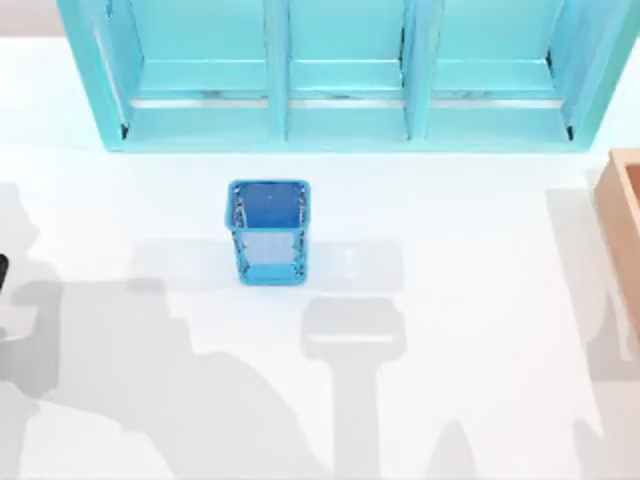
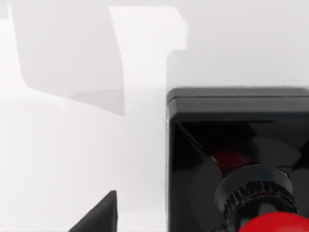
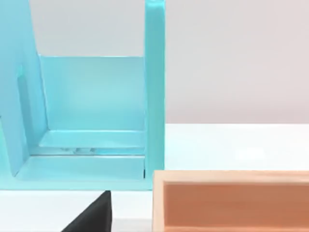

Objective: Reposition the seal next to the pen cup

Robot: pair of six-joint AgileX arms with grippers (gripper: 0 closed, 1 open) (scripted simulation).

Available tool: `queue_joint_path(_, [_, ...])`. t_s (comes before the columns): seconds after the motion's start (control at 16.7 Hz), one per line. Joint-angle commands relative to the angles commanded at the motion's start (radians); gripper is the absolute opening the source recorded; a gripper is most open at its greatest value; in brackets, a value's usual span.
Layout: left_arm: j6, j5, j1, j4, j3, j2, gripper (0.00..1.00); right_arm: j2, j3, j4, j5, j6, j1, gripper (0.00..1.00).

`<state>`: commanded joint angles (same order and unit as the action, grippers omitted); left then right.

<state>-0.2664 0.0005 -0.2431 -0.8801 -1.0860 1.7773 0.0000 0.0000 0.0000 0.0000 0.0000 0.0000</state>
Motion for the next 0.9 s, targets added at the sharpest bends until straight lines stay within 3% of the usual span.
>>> queue_joint_path(0.66, [0.000,0.000,0.000,0.000,0.000,0.000,0.02,0.000,0.000,0.000,0.000,0.000,0.000,1.00])
queue_joint_path(0.9, [0.000,0.000,0.000,0.000,0.000,0.000,0.00,0.000,0.000,0.000,0.000,0.000,0.000,1.00])
